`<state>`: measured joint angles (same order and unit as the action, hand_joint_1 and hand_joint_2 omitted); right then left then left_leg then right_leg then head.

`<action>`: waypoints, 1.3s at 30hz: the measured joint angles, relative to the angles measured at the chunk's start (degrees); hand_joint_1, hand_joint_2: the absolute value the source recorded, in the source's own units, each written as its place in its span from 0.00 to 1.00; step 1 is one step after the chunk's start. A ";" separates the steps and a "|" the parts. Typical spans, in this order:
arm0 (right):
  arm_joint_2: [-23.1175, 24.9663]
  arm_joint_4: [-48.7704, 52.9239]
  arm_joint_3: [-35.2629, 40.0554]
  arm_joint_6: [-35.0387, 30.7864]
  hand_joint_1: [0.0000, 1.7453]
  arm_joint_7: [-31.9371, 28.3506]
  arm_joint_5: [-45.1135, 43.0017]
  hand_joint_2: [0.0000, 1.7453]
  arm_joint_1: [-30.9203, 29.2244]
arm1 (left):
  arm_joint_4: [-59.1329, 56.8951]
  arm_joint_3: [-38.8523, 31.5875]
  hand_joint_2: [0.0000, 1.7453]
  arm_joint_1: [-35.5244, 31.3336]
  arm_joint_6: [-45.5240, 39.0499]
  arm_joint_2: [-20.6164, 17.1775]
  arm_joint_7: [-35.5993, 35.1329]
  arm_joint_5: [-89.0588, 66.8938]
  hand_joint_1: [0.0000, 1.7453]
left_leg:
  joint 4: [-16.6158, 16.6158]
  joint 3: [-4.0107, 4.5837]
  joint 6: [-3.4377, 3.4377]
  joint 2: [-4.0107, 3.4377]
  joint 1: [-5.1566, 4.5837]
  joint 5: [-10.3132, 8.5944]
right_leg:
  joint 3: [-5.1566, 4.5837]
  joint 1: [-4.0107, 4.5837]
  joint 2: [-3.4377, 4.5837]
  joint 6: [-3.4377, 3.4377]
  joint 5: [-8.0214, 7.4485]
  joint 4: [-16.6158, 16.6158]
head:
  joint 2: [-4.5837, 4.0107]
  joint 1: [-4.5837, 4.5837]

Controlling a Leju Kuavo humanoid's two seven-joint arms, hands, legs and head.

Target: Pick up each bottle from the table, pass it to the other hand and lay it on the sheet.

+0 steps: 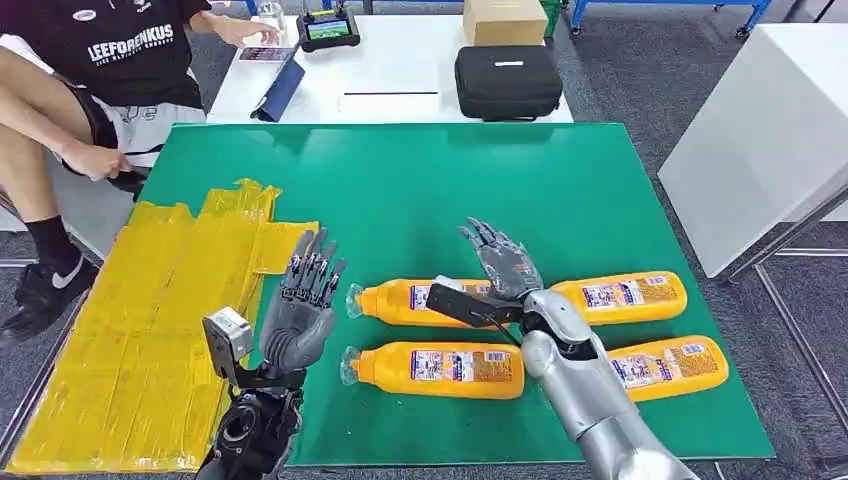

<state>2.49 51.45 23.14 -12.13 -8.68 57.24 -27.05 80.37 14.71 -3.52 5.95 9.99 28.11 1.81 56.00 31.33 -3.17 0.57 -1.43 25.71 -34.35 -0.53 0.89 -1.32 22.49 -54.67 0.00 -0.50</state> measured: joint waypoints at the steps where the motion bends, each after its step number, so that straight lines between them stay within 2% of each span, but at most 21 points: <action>1: 0.05 -0.38 0.07 0.00 0.00 0.00 -0.04 1.00 -0.17 | 0.00 0.00 1.00 -0.05 0.00 0.00 -0.02 0.00 0.00 | 0.00 0.00 0.00 -0.01 0.00 0.00 | 0.00 0.00 0.00 0.00 0.00 0.00 | 0.00 0.00; 16: 0.90 -5.25 1.82 1.62 0.00 4.46 0.50 1.00 -2.46 | -0.22 0.44 1.00 -1.93 -0.63 0.26 -1.18 0.55 0.00 | 0.00 -0.05 0.01 -0.04 0.00 0.00 | 0.01 0.00 0.01 0.00 0.00 0.00 | 0.00 0.00; 25: 1.31 -9.45 3.15 5.73 0.00 6.51 3.39 1.00 -2.54 | -1.44 0.52 1.00 -2.02 -0.20 0.61 -1.18 0.52 0.00 | 0.00 -0.24 -0.07 0.10 -0.01 -0.08 | 0.25 0.00 -0.11 0.00 0.00 0.04 | 0.00 0.02; 39: 1.51 -14.12 4.79 9.62 0.00 7.04 6.32 1.00 -4.72 | -2.23 0.48 1.00 -2.33 -0.61 0.63 -1.09 0.70 0.00 | 0.00 -0.18 -0.05 -0.02 0.00 -0.10 | 0.15 0.02 -0.08 0.00 -0.06 0.02 | 0.00 0.00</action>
<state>4.00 37.33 27.93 -2.51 -1.64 63.56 -31.76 78.14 15.19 -5.85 5.33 10.62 27.02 2.51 56.01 31.15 -3.22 0.55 -1.43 25.61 -34.19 -0.51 0.81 -1.32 22.43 -54.65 0.00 -0.50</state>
